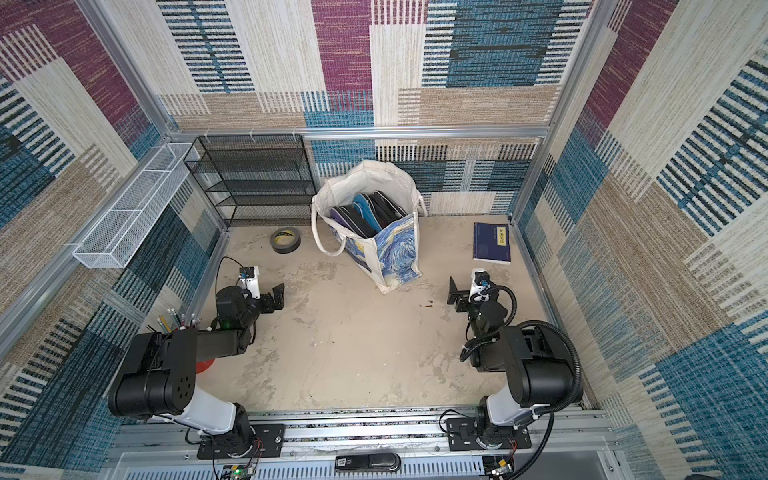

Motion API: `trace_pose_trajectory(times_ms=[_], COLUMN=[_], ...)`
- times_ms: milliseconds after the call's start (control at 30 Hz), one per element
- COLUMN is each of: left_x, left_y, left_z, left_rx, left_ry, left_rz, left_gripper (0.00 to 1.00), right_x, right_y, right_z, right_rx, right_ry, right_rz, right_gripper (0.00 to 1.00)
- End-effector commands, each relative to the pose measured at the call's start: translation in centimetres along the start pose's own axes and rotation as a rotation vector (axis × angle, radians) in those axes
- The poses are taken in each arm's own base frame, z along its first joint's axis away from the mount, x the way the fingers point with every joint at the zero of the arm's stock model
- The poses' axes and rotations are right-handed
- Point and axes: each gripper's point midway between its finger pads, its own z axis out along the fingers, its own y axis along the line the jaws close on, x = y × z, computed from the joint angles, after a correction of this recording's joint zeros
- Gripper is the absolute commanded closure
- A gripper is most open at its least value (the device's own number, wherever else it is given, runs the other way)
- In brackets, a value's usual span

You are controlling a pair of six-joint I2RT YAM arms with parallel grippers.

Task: Remove the ping pong set from the canvas bag
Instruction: Move the canvas bag to the center of the board.

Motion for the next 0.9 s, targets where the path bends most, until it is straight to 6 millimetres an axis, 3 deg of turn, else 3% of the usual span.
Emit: trace_pose_trajectory(times_ms=[0,200,333,433,567,667,867], left_x=[-0.3,-0.4,-2.1,-3.7,-7.3,-10.7,-17.7], left_y=[0.2,0.1,1.4,2.6,3.6,2.1,-2.6], left_z=[0.1,-0.1,-1.2,-3.2,-6.9,-8.5,-11.0], left_rx=[-0.009,-0.010,-0.094,-0.227,-0.329,-0.295,-0.196], left_ry=[-0.007,-0.015,-0.020,-0.035,-0.103,-0.109,0.026], left_rz=[0.023,0.022,-0.006,-0.021,-0.218,-0.290,-0.311], left_gripper=[0.01,0.01,0.01,0.01,0.01,0.01,0.01], right_x=[-0.5,-0.8,-2.6,-5.8,-10.0,-12.7,-20.6], right_y=[0.2,0.0,-1.2,-2.6,-3.0,-2.9,0.8], right_z=[0.1,0.0,1.5,1.5,2.1,2.4,2.8], right_rx=[-0.012,-0.002,0.066,0.146,0.174,0.189,0.066], right_ry=[-0.018,-0.025,0.026,0.002,-0.008,-0.021,-0.025], right_rz=[0.006,0.005,0.029,0.085,0.224,0.298,0.298], right_gripper=[0.01,0.01,0.01,0.01,0.01,0.01,0.01])
